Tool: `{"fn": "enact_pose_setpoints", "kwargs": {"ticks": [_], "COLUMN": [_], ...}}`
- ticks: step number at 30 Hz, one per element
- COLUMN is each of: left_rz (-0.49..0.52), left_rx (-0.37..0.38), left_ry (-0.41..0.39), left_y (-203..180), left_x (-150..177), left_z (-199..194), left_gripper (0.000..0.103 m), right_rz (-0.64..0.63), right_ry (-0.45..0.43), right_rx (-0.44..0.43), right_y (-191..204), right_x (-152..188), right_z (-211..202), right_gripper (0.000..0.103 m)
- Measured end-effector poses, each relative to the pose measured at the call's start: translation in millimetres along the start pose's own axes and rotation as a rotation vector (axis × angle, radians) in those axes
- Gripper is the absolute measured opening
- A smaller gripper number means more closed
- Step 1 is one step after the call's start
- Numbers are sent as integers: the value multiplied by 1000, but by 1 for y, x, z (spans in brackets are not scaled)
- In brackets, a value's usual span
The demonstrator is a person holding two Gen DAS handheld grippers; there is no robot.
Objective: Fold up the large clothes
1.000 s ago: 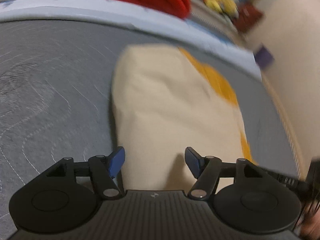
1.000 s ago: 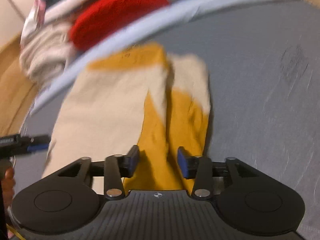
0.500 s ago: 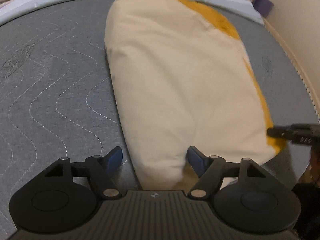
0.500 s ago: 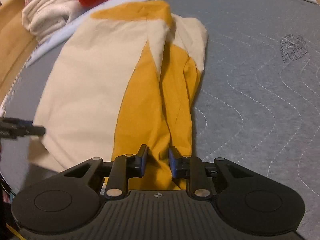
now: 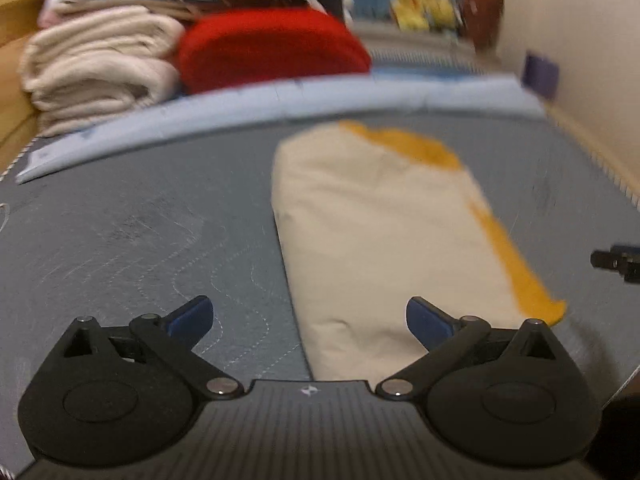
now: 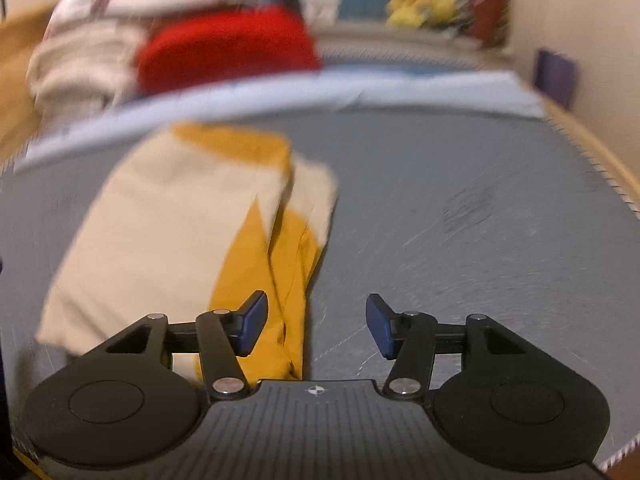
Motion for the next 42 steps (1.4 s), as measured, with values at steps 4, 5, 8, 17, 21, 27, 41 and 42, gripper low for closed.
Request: {"fn": "enact_pose_setpoints", "kwargs": {"ticks": [4,5,8,17,21,27,41,42], "left_rz": [-10,-13,-36,-63,-88,-75,-82,-87], "left_rx": [-38,-38,-19,-77,-36,-11,-59,-60], "left_ry": [-116,-133,-175,-172,-135,-88,-69,-65], "left_y": [-19,-27,-45,-87,-88,-93,-88,-87], "left_x": [23,31,56,123,119,121,117,118], "left_z": [-53,-66,-98,-122,-106,-88,-66,-65], "left_gripper": [103,103,103,103,103,103,103,103], "right_rz": [-17,-24,-22,-49,-76,-8,-35,-30], "right_ry": [-219,-277,-422,-360,-284,-178,-156,-150], "right_rx": [41,38,4,-12,-35,-44,-19,-17], "right_y": [13,17,31,65,77,84,93,92], "right_x": [11,16,34,89,89,93,94,95], "right_z": [-67,-85,-137,-155,-137,-112,-99,-98], "right_gripper": [67,70,84,86,86,86,85,85]}}
Point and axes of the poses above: each gripper's, at about its wrist camera, not at the fingertips, and z roughly the way its jaws point, y to its left, x to its underside, the point moved 6 cm from there along z, roughly the way its jaws point, and after that the axes turned 5 degrees about y, right-handed, at the moved point
